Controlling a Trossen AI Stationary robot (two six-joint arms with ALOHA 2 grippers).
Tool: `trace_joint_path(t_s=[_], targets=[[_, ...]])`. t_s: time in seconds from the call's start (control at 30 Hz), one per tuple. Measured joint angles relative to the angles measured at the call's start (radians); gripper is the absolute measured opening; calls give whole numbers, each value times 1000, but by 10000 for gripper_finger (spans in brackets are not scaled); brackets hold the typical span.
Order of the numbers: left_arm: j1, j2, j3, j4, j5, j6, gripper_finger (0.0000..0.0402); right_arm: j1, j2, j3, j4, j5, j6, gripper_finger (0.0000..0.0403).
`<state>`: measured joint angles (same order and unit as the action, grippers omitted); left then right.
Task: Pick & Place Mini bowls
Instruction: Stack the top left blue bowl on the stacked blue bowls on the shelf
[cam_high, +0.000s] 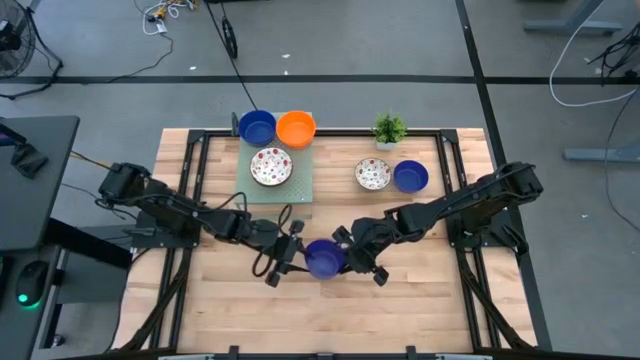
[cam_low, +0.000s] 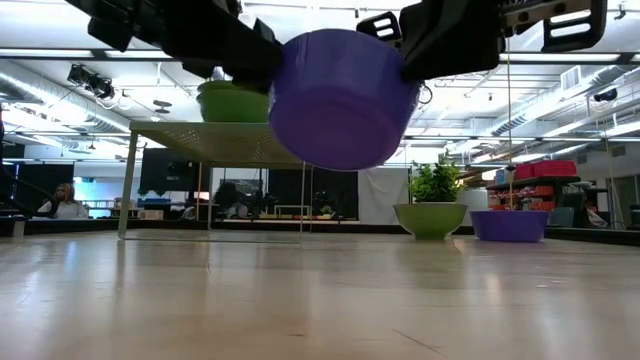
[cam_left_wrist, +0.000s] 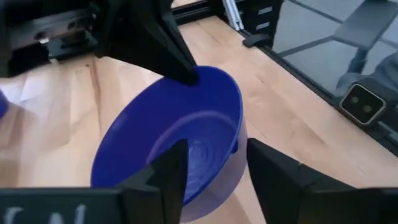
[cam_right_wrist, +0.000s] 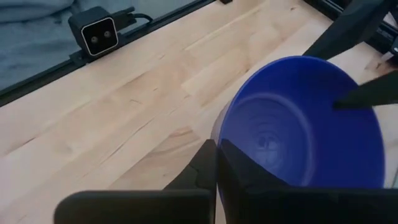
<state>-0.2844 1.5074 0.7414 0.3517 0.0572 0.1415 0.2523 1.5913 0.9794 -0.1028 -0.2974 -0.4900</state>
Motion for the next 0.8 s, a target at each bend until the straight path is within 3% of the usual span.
trace_joint_path(t_s=[0.43, 0.6, 0.8], targets=[[-2, 0, 0, -5, 179, 29, 11, 0, 1, -1, 90, -7, -53, 12], [-3, -2, 0, -4, 232, 36, 9, 0, 1, -2, 198, -7, -57, 49], [-34, -2, 12, -13, 187, 24, 6, 23, -32, 0, 337, -28, -60, 119]])
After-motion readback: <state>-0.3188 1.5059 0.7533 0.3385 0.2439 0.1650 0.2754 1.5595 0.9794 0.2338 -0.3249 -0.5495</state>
